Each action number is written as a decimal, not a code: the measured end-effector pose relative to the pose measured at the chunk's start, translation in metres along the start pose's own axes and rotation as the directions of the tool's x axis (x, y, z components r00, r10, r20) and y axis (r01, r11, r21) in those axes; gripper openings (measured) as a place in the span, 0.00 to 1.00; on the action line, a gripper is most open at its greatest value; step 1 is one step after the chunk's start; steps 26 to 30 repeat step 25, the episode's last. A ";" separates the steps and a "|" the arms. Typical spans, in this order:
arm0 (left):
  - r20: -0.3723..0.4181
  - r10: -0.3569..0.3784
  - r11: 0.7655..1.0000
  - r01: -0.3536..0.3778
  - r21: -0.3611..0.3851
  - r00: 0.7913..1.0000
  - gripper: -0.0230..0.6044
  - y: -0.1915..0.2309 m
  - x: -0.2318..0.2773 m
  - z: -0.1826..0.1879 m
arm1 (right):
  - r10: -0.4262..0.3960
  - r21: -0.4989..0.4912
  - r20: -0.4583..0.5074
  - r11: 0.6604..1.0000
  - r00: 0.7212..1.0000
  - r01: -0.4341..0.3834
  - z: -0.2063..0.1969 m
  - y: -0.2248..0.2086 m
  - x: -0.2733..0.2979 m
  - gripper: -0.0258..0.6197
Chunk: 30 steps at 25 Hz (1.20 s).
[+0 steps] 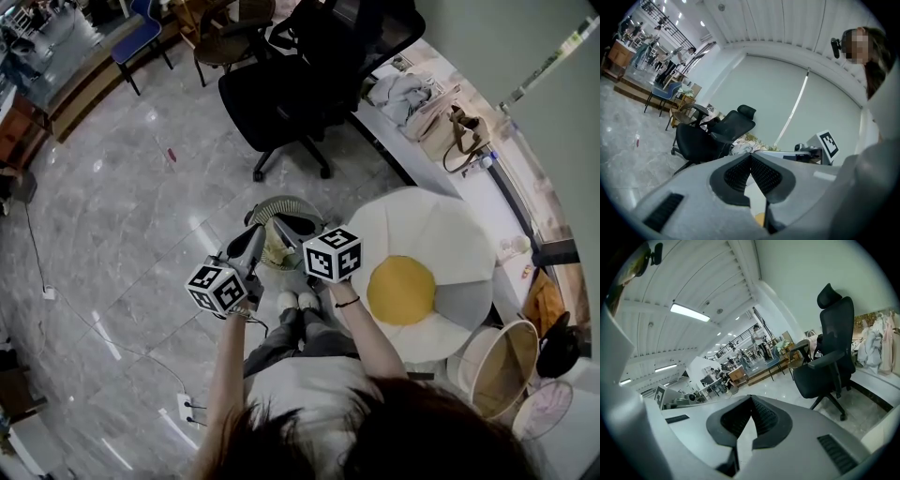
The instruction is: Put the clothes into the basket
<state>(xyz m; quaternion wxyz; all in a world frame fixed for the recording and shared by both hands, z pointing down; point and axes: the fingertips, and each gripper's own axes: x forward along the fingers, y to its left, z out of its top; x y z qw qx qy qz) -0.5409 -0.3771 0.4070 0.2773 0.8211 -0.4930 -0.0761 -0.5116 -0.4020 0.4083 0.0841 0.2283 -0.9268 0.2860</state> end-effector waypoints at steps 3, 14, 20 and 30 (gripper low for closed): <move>-0.001 -0.001 1.000 0.001 0.014 1.000 0.05 -0.001 0.000 0.002 | 0.004 -0.028 0.005 1.000 1.000 -0.004 0.000 0.003 -0.001 0.05; 0.000 0.013 1.000 -0.013 0.017 1.000 0.05 -0.002 -0.006 -0.001 | 0.004 -0.028 0.004 1.000 1.000 -0.003 -0.005 0.004 -0.005 0.05; -0.005 0.012 1.000 -0.012 0.013 1.000 0.05 -0.004 -0.008 -0.004 | 0.000 -0.021 0.005 1.000 1.000 0.000 -0.006 0.006 -0.008 0.05; -0.011 0.009 1.000 -0.009 0.009 1.000 0.05 -0.007 -0.008 -0.006 | 0.001 -0.023 0.004 1.000 1.000 -0.001 -0.006 0.006 -0.011 0.05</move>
